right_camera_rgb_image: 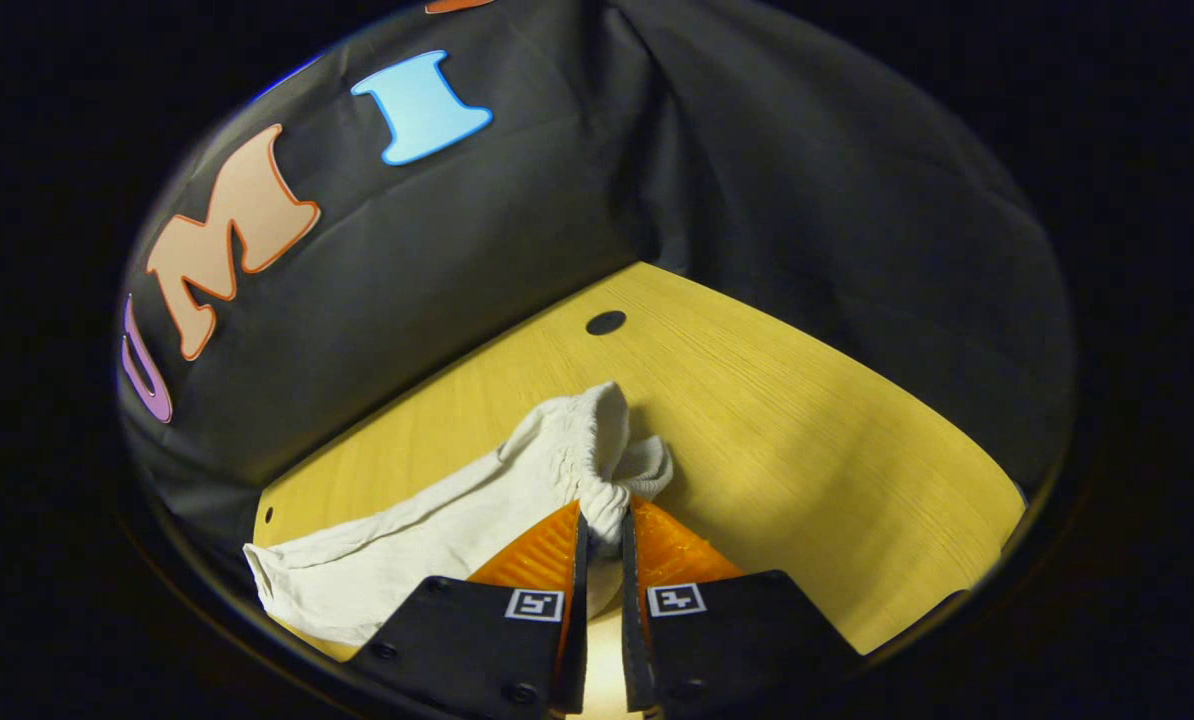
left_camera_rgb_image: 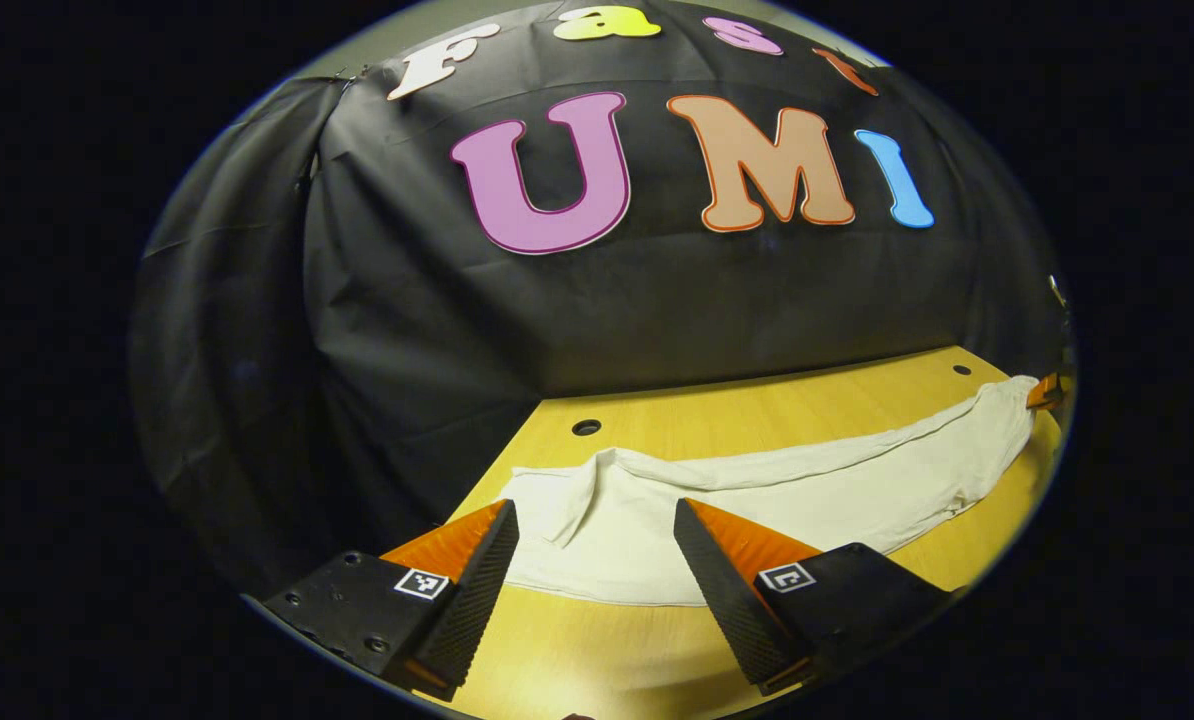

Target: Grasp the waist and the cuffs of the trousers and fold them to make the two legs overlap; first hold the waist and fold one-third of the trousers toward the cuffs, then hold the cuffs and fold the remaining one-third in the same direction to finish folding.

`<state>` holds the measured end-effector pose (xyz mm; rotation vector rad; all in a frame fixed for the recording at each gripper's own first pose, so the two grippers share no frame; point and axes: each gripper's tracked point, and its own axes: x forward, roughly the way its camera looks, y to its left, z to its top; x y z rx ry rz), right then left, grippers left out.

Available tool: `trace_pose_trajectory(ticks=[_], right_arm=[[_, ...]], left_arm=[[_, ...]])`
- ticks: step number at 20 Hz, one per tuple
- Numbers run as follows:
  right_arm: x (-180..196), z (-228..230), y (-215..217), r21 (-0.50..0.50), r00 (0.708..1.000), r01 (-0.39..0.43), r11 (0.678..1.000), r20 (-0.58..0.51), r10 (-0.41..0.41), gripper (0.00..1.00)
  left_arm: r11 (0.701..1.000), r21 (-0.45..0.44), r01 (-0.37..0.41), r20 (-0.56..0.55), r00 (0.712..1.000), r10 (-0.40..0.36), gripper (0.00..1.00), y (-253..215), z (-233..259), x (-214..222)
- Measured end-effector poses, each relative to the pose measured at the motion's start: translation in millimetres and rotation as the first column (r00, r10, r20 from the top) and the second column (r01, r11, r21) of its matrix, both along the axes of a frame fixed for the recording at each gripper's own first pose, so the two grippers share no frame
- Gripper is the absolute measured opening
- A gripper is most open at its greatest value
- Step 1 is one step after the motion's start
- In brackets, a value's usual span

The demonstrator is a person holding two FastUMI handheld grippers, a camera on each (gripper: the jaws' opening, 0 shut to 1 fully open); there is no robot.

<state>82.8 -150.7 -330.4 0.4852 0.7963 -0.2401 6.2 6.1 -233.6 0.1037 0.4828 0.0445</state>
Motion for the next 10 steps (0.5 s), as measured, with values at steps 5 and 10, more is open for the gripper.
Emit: trace_pose_trajectory(ticks=[5,10], right_arm=[[21,50,62,0.010,0.992,-0.067,0.998,0.111,0.066,0.17],[39,95,136,0.032,0.971,-0.148,0.988,0.193,0.139,0.16]], left_arm=[[1.000,-0.015,-0.009,0.022,1.000,0.010,0.96,30,4,7],[0.999,-0.030,-0.027,0.018,0.999,0.027,0.96,59,1,3]])
